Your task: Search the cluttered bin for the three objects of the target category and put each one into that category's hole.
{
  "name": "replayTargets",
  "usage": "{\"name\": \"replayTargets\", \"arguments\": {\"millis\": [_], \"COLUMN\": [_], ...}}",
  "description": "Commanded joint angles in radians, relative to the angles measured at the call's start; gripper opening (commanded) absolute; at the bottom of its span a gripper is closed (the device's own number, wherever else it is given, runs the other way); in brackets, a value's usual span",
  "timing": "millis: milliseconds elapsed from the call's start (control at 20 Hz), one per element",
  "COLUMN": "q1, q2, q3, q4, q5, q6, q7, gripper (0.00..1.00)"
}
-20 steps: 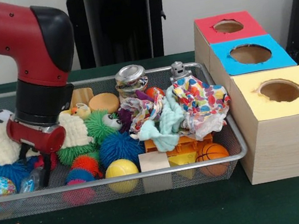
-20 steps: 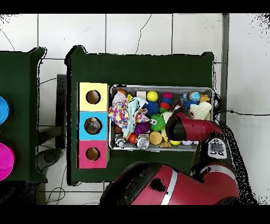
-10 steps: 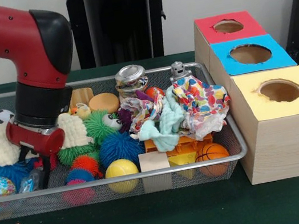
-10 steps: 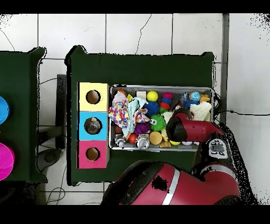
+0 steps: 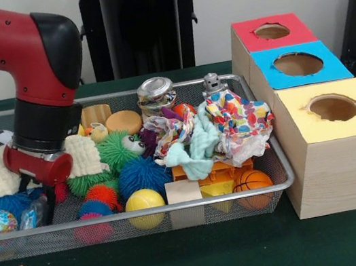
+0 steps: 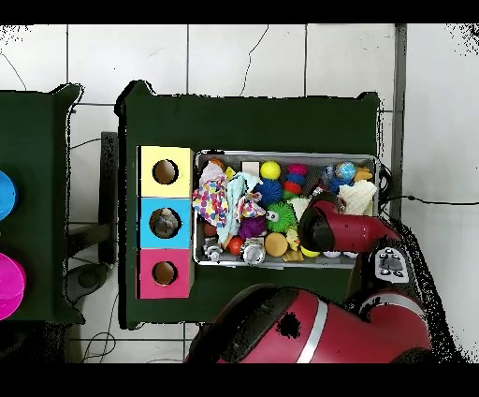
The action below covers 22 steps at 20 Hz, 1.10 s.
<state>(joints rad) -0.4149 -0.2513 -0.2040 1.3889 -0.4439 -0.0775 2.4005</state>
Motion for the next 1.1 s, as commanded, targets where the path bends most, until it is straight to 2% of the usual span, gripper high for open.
{"name": "replayTargets", "arguments": {"millis": [50, 200, 250, 750, 1100], "q1": [-0.094, -0.100, -0.100, -0.101, -0.145], "q2": [0.056, 0.054, 0.054, 0.046, -0.053], "q3": [0.079, 0.087, 0.087, 0.086, 0.181], "q4": [-0.060, -0.060, -0.060, -0.054, 0.087], "q5": [-0.054, -0.057, -0.056, -0.044, -0.020], "q6": [0.052, 0.061, 0.062, 0.070, 0.079], "q7": [-0.028, -0.035, -0.034, -0.025, 0.020], "gripper": [1.00, 1.00, 0.00, 0.00, 0.00]}}
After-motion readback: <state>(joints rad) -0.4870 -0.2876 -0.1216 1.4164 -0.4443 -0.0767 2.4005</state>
